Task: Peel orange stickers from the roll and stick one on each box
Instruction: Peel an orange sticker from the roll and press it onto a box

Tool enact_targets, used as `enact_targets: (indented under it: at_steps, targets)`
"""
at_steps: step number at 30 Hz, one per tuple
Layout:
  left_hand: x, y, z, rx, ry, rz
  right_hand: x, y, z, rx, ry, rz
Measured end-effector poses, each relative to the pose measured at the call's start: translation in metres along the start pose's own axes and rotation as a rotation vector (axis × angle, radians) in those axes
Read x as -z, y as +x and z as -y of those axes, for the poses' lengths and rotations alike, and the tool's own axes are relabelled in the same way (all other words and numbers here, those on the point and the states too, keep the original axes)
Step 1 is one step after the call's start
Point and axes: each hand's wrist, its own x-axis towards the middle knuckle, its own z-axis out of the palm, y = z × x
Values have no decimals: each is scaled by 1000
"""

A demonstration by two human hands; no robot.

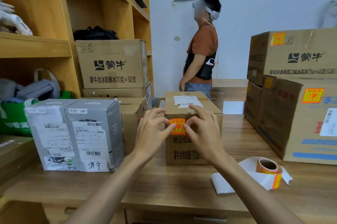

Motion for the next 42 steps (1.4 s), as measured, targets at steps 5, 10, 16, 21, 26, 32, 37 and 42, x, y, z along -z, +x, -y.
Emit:
enact_targets:
  at_steps: [5,10,16,21,26,32,37,42]
  targets:
    - [-6,6,4,-2,68,56,-9,2,-10,-8,-21,30]
    - [-12,9,6,2,86,12,-14,5,-9,-27,-47,-16]
    - [-13,11,8,-15,117,14,-19,5,-10,-12,-81,-43]
    - [-13,13,7,-25,138,21,-23,5,-11,5,-103,-81]
    - [-14,15,4,-45,174,32,-25,4,-11,11,-135,-102]
    - [-12,19,6,-146,311,38,-26,6,-13,39,-196,-113]
    - [-10,23,3,-208,420,29,-22,10,-13,101,-284,-95]
    - [-4,25,6,-164,382,32,-12,19,-13,107,-301,-48]
